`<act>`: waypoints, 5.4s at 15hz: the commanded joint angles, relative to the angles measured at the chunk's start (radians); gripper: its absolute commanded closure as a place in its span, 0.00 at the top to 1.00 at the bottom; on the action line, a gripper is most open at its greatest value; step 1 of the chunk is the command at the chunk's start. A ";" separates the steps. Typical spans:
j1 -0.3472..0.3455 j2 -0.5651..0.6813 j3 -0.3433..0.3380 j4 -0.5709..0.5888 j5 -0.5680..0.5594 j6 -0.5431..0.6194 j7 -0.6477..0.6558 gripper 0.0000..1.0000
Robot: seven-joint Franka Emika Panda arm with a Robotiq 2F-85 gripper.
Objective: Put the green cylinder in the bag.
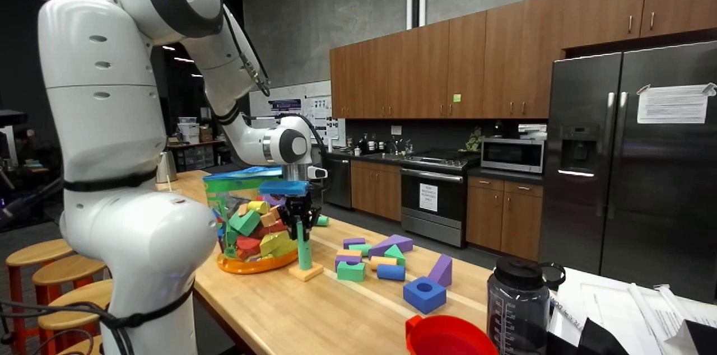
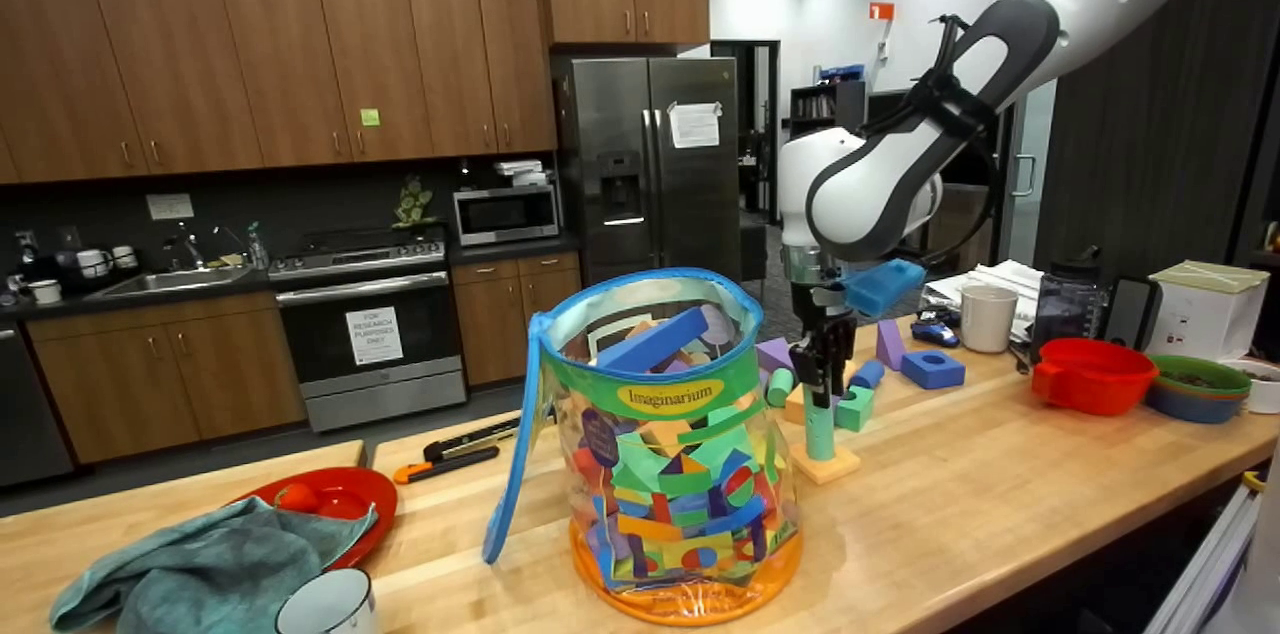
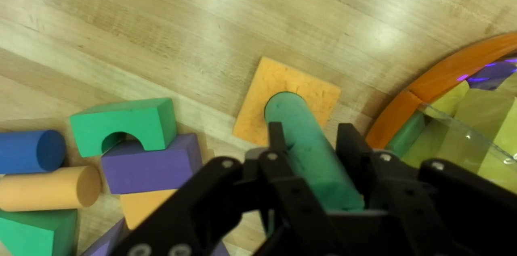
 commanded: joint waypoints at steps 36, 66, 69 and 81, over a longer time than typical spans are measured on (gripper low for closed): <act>0.114 -0.352 0.118 0.338 -0.066 -0.543 0.033 0.12; 0.178 -0.188 0.264 0.491 0.031 -0.286 0.109 0.86; 0.174 -0.186 0.242 0.492 0.041 -0.273 0.101 1.00; 0.028 -0.139 0.026 0.583 0.069 -0.268 0.096 1.00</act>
